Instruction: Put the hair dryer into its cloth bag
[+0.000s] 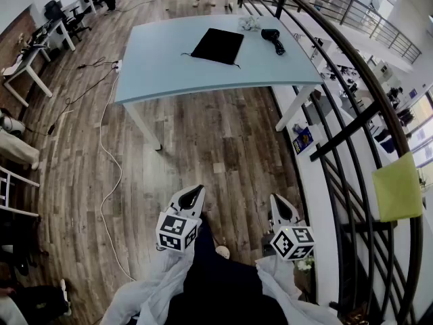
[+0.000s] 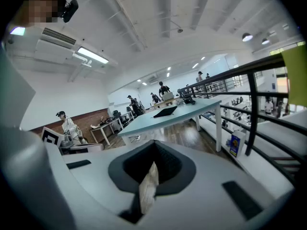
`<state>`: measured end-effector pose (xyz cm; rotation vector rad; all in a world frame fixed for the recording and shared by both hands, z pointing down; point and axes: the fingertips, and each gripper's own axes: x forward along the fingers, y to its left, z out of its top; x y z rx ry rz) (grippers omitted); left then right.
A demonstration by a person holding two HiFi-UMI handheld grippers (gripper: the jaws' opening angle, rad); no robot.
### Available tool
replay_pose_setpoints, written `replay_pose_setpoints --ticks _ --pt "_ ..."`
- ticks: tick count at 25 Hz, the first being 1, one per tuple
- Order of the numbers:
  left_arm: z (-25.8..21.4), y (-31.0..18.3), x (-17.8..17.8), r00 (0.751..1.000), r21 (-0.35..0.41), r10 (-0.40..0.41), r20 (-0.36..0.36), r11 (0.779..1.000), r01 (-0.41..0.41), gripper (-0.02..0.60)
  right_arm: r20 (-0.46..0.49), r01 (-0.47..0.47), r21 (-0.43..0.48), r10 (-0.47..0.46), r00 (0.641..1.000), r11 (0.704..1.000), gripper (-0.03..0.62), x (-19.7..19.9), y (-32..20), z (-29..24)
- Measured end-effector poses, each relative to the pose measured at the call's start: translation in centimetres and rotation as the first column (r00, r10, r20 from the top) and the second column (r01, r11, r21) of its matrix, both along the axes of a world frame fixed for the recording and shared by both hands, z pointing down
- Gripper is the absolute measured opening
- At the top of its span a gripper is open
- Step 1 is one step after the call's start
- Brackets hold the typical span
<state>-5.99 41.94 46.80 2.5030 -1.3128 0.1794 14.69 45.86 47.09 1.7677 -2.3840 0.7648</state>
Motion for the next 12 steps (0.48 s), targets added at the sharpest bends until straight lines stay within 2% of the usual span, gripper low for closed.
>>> replay_pose_setpoints --ticks 5,12 --pt "-1.2 3.4 1.6 1.0 0.025 0.015 0.006 1.0 -0.015 0.017 0.005 -0.018 -0.008 0.018 1.0 1.0 0.008 1.5 4.2 -0.4" --pt "-2.8 6.0 1.7 1.0 0.054 0.003 0.008 0.999 -0.003 0.017 -0.021 -0.011 0.051 0.012 1.0 0.999 0.008 1.4 6.0 -2.1"
